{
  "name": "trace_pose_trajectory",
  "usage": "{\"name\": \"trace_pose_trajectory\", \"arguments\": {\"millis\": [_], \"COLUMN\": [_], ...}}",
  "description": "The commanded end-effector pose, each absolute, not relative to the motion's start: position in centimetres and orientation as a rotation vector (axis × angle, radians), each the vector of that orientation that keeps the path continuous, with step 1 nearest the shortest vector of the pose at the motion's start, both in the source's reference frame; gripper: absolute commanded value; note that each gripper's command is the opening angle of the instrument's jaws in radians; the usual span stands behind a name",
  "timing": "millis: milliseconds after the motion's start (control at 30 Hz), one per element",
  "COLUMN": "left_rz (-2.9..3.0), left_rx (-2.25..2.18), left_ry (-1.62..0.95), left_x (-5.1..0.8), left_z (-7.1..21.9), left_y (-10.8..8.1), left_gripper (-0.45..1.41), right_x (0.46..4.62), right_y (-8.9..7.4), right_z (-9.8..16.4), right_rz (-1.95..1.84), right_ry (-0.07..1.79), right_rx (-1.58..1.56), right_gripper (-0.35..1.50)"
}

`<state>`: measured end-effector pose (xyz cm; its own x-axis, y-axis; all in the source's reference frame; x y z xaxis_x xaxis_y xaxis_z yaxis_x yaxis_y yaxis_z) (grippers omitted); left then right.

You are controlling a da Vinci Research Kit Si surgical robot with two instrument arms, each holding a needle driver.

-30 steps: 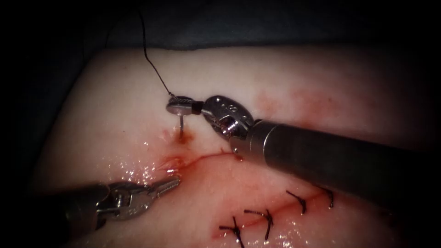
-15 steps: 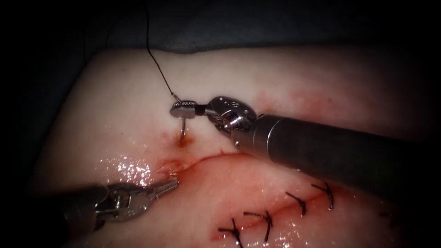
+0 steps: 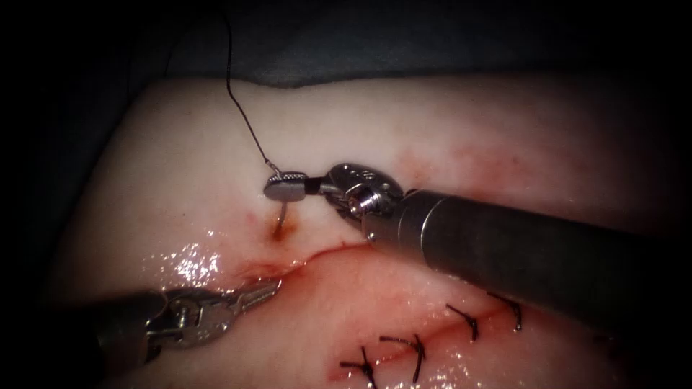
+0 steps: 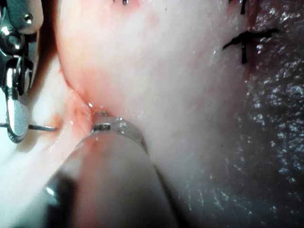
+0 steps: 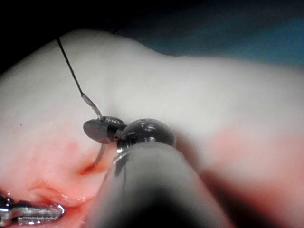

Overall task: Wound Closure
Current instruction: Pierce the needle through the top of the incision

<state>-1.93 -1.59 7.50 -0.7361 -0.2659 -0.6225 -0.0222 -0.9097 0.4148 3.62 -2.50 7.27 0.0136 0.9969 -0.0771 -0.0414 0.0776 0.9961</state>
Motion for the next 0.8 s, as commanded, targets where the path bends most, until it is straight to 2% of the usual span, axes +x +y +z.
{"name": "trace_pose_trajectory", "arguments": {"millis": [33, 800], "left_rz": [-2.739, -2.734], "left_rx": [1.077, 1.001], "left_ry": [-0.612, -0.574], "left_x": [-1.99, -1.93], "left_z": [7.54, 7.53], "left_y": [-1.56, -1.85], "left_gripper": [-0.45, -0.45], "right_x": [3.77, 3.84], "right_y": [-2.44, -2.09], "right_z": [7.31, 7.47], "right_rz": [1.161, 1.22], "right_ry": [1.212, 1.288], "right_rx": [1.124, 1.144], "right_gripper": [-0.35, -0.35]}}
